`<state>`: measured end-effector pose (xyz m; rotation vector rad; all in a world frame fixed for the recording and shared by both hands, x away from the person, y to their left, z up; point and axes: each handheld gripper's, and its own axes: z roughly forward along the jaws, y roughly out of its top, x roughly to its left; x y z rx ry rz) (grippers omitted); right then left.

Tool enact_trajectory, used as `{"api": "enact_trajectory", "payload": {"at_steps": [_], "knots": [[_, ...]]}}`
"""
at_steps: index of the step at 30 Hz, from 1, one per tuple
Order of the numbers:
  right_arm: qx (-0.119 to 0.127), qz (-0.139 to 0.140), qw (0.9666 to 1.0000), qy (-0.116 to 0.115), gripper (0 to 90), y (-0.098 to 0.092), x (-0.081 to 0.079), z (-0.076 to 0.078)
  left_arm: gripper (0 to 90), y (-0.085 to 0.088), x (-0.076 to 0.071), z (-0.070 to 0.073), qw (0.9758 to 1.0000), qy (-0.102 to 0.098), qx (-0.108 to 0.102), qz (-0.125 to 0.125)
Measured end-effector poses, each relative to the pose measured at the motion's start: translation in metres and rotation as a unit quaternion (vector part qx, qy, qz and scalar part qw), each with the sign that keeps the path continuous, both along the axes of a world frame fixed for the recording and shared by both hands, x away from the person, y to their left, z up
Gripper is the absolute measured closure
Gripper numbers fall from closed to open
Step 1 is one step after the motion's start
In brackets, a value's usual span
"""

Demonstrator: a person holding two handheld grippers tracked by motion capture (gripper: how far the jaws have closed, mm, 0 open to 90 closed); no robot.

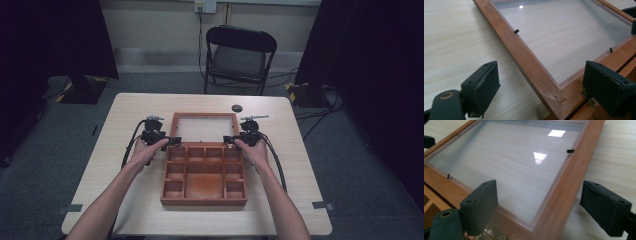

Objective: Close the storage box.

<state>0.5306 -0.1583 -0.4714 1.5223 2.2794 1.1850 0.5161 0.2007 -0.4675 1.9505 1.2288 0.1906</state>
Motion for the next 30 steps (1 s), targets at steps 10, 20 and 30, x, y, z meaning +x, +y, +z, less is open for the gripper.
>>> {"api": "enact_trajectory", "payload": {"at_steps": [10, 20, 30], "knots": [[0.050, -0.007, 0.9978, 0.044, 6.8, 0.006, 0.009, -0.010, 4.5, 0.002, 0.007, -0.006, 0.9994, 0.030, -0.016, 0.009], [0.043, -0.026, 0.9985, 0.023, 13.4, 0.005, 0.005, -0.009, 2.8, 0.004, 0.012, -0.012, 0.9976, 0.049, -0.048, 0.008], [0.048, -0.030, 0.9983, 0.010, 13.8, 0.005, 0.003, -0.009, 13.0, -0.002, 0.011, -0.012, 0.9972, 0.036, -0.064, -0.011]]}}
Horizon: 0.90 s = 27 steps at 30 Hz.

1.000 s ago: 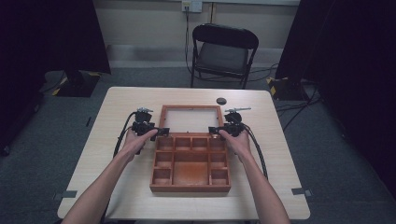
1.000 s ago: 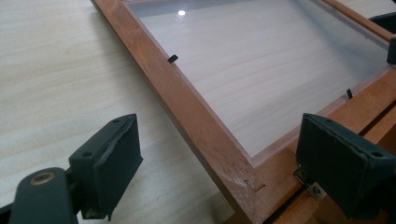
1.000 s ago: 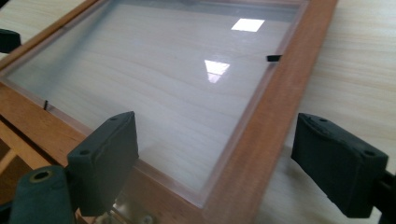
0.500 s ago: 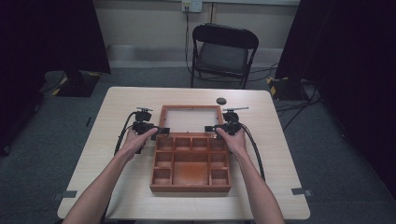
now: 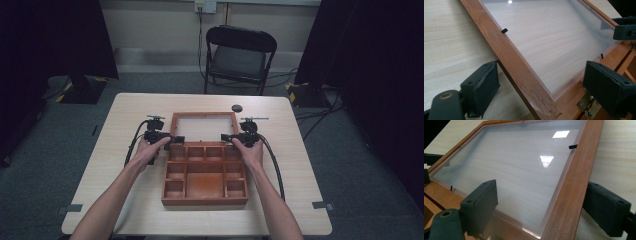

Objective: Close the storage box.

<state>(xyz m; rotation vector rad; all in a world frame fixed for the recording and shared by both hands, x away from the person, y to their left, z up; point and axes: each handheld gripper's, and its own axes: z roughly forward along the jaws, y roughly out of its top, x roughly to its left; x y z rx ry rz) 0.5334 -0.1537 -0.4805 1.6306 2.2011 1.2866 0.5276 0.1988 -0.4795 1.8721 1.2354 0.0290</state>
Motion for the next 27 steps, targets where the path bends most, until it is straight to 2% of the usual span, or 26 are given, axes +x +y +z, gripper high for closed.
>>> {"api": "enact_trajectory", "payload": {"at_steps": [2, 4, 7, 10, 11, 15, 17, 19, 21, 27], "knots": [[-0.004, -0.001, 1.0000, -0.005, 13.9, 0.000, -0.001, 0.001, 13.1, 0.000, 0.000, 0.001, 1.0000, -0.001, 0.002, -0.001], [-0.009, 0.000, 0.9999, -0.011, 14.1, 0.001, -0.001, 0.003, 16.4, 0.001, 0.002, 0.001, 0.9998, 0.009, -0.012, -0.011], [-0.032, 0.000, 0.9987, -0.038, 15.8, 0.004, -0.003, 0.009, 21.4, -0.002, 0.001, 0.003, 0.9998, 0.000, -0.018, -0.013], [-0.047, 0.001, 0.9979, -0.046, 18.0, 0.005, -0.004, 0.014, 21.6, -0.004, 0.000, 0.005, 0.9998, -0.008, -0.012, -0.010], [-0.046, 0.001, 0.9978, -0.046, 20.7, 0.004, -0.004, 0.015, 21.9, -0.005, -0.001, 0.007, 0.9998, -0.014, -0.003, -0.011], [-0.033, -0.004, 0.9982, -0.049, 29.1, -0.002, -0.006, 0.019, 23.7, -0.005, -0.002, 0.011, 0.9996, -0.024, 0.007, -0.009], [-0.033, -0.006, 0.9980, -0.054, 30.2, -0.003, -0.007, 0.021, 28.6, -0.005, -0.003, 0.013, 0.9993, -0.033, 0.014, -0.006], [-0.031, -0.007, 0.9978, -0.058, 29.3, -0.004, -0.009, 0.023, 29.4, -0.005, -0.004, 0.014, 0.9987, -0.045, 0.020, -0.013], [-0.009, -0.009, 0.9979, -0.063, 29.5, -0.006, -0.010, 0.026, 31.1, -0.004, -0.005, 0.018, 0.9986, -0.046, 0.022, -0.011], [-0.001, -0.004, 0.9975, -0.070, 29.1, -0.007, -0.012, 0.031, 34.0, 0.000, -0.007, 0.024, 0.9983, -0.056, 0.016, -0.011]]}}
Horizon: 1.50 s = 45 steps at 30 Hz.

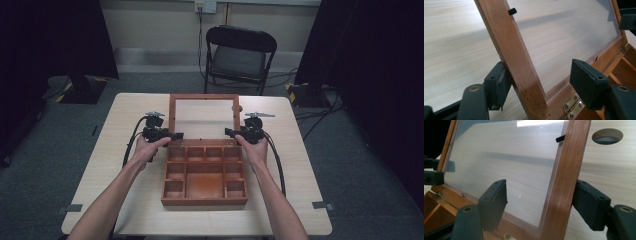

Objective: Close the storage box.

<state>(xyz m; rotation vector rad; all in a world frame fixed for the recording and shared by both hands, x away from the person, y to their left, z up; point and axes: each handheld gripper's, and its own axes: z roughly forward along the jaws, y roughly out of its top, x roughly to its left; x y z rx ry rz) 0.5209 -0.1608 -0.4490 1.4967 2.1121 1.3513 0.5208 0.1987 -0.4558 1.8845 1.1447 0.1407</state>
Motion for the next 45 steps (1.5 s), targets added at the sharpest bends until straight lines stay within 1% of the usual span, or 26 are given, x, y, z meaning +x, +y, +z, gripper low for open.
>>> {"api": "enact_trajectory", "payload": {"at_steps": [1, 3, 5, 7, 9, 11, 13, 15, 16, 18, 21, 22, 24, 25, 26, 28, 29, 31, 36, 39, 41, 42, 45], "knots": [[0.002, 0.003, 1.0000, -0.003, 29.3, -0.001, -0.002, 0.004, 36.8, 0.001, -0.001, 0.003, 1.0000, -0.006, -0.006, 0.005], [0.006, 0.005, 1.0000, -0.004, 29.4, -0.001, -0.004, 0.007, 39.0, 0.002, -0.002, 0.006, 0.9999, -0.010, -0.007, 0.009], [0.004, 0.008, 0.9999, -0.009, 31.5, -0.003, -0.007, 0.011, 42.5, 0.003, -0.004, 0.009, 0.9998, -0.016, -0.008, 0.007], [0.002, 0.010, 0.9998, -0.016, 33.5, -0.004, -0.010, 0.015, 46.3, 0.006, -0.006, 0.012, 0.9997, -0.020, -0.014, 0.005], [0.000, 0.013, 0.9997, -0.022, 34.8, -0.005, -0.013, 0.018, 49.5, 0.008, -0.008, 0.014, 0.9996, -0.028, -0.008, 0.001], [0.001, 0.015, 0.9996, -0.024, 35.7, -0.006, -0.015, 0.020, 51.4, 0.008, -0.009, 0.015, 0.9995, -0.029, -0.009, 0.001], [0.003, 0.016, 0.9995, -0.027, 37.9, -0.008, -0.018, 0.022, 53.9, 0.010, -0.013, 0.017, 0.9992, -0.038, -0.011, 0.001], [0.000, 0.017, 0.9994, -0.031, 42.0, -0.009, -0.020, 0.024, 58.4, 0.012, -0.015, 0.018, 0.9990, -0.042, -0.015, 0.001], [-0.001, 0.020, 0.9993, -0.032, 43.7, -0.011, -0.021, 0.025, 58.9, 0.013, -0.016, 0.019, 0.9988, -0.044, -0.018, -0.003], [0.003, 0.027, 0.9991, -0.032, 45.4, -0.013, -0.023, 0.027, 59.6, 0.014, -0.018, 0.021, 0.9987, -0.047, -0.017, -0.006], [0.008, 0.032, 0.9989, -0.032, 45.8, -0.015, -0.024, 0.029, 60.4, 0.015, -0.019, 0.022, 0.9986, -0.048, -0.019, -0.010], [0.009, 0.032, 0.9989, -0.032, 46.0, -0.016, -0.025, 0.030, 60.6, 0.015, -0.021, 0.023, 0.9984, -0.050, -0.021, -0.014], [0.009, 0.033, 0.9989, -0.033, 46.5, -0.016, -0.025, 0.030, 60.7, 0.016, -0.022, 0.024, 0.9983, -0.052, -0.022, -0.013], [0.008, 0.035, 0.9987, -0.035, 48.1, -0.017, -0.026, 0.031, 60.5, 0.016, -0.024, 0.025, 0.9983, -0.053, -0.022, -0.013], [0.008, 0.036, 0.9987, -0.036, 48.6, -0.017, -0.026, 0.031, 60.5, 0.016, -0.025, 0.025, 0.9981, -0.055, -0.021, -0.018], [0.009, 0.037, 0.9987, -0.035, 49.4, -0.018, -0.027, 0.031, 60.3, 0.016, -0.026, 0.026, 0.9979, -0.057, -0.024, -0.020], [0.010, 0.036, 0.9987, -0.034, 49.6, -0.018, -0.028, 0.032, 60.2, 0.017, -0.027, 0.026, 0.9979, -0.057, -0.024, -0.020], [0.008, 0.037, 0.9986, -0.036, 49.9, -0.018, -0.029, 0.033, 59.8, 0.017, -0.027, 0.026, 0.9980, -0.053, -0.030, -0.019], [0.013, 0.036, 0.9986, -0.038, 51.6, -0.018, -0.031, 0.032, 59.6, 0.018, -0.031, 0.027, 0.9978, -0.055, -0.028, -0.021], [0.014, 0.034, 0.9985, -0.040, 56.0, -0.019, -0.032, 0.032, 59.3, 0.020, -0.034, 0.027, 0.9977, -0.057, -0.031, -0.022], [0.016, 0.035, 0.9984, -0.040, 56.2, -0.020, -0.033, 0.033, 59.1, 0.020, -0.034, 0.027, 0.9976, -0.056, -0.031, -0.025], [0.020, 0.037, 0.9984, -0.039, 56.2, -0.021, -0.033, 0.033, 59.1, 0.020, -0.035, 0.028, 0.9977, -0.056, -0.030, -0.026], [0.017, 0.042, 0.9982, -0.041, 56.6, -0.021, -0.036, 0.034, 59.0, 0.021, -0.037, 0.030, 0.9977, -0.056, -0.023, -0.029]]}}
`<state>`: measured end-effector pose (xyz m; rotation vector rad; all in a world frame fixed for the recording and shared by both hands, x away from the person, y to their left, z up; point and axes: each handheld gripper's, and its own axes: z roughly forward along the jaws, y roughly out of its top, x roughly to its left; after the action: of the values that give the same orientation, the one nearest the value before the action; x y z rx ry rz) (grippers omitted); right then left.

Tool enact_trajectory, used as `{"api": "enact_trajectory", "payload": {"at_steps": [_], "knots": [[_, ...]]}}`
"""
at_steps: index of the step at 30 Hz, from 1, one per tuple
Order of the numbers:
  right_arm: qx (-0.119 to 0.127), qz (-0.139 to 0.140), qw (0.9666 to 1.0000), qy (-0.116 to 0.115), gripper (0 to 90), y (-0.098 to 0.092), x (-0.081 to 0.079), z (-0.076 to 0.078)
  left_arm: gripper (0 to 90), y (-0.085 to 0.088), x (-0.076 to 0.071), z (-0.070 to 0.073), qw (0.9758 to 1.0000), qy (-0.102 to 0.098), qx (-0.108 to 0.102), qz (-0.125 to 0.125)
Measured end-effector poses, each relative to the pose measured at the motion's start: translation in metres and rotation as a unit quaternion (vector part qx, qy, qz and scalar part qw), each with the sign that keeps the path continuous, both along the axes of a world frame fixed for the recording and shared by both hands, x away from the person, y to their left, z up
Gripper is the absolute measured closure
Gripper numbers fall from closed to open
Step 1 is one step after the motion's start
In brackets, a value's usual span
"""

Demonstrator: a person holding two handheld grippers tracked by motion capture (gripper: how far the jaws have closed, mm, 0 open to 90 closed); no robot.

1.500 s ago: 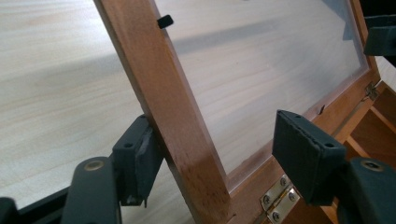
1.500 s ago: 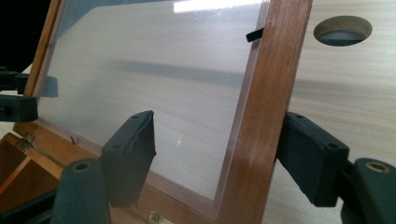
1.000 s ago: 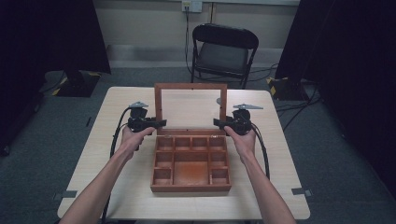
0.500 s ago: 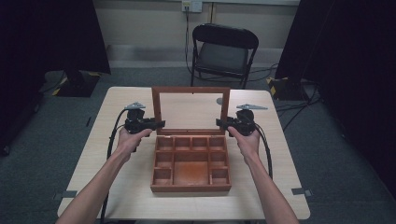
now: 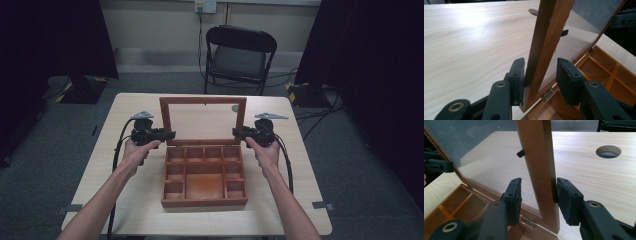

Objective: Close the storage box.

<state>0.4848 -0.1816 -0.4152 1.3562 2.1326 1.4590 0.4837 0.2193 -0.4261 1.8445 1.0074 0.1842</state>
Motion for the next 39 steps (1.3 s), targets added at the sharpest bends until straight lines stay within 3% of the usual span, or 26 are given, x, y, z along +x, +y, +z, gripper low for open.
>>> {"api": "enact_trajectory", "payload": {"at_steps": [12, 17, 20, 23, 27, 29, 32, 39], "knots": [[-0.020, 0.003, 0.9998, 0.002, 54.1, -0.001, -0.011, 0.003, 58.1, -0.003, 0.000, 0.001, 0.9999, 0.006, -0.005, -0.012], [-0.011, 0.013, 0.9998, 0.010, 51.5, -0.005, -0.017, 0.004, 56.5, -0.002, -0.005, 0.002, 0.9997, 0.002, -0.012, -0.022], [0.012, 0.010, 0.9996, 0.024, 42.2, -0.008, -0.016, 0.003, 56.6, -0.003, -0.008, 0.004, 0.9996, 0.002, -0.002, -0.027], [0.017, -0.001, 0.9995, 0.026, 36.2, -0.012, -0.015, 0.003, 57.5, -0.001, -0.010, 0.004, 0.9995, 0.002, -0.008, -0.029], [0.022, 0.005, 0.9995, 0.021, 33.7, -0.013, -0.012, 0.006, 57.8, -0.001, -0.013, 0.003, 0.9995, -0.003, -0.010, -0.030], [0.022, 0.012, 0.9995, 0.020, 33.9, -0.011, -0.011, 0.008, 57.9, -0.001, -0.014, 0.004, 0.9995, -0.005, -0.006, -0.030], [0.020, 0.025, 0.9994, 0.014, 41.7, -0.006, -0.010, 0.008, 58.6, 0.000, -0.017, 0.004, 0.9995, -0.006, -0.004, -0.031], [0.007, 0.035, 0.9993, 0.008, 40.5, 0.000, -0.016, 0.009, 56.7, 0.001, -0.025, 0.006, 0.9995, -0.008, -0.004, -0.031]]}}
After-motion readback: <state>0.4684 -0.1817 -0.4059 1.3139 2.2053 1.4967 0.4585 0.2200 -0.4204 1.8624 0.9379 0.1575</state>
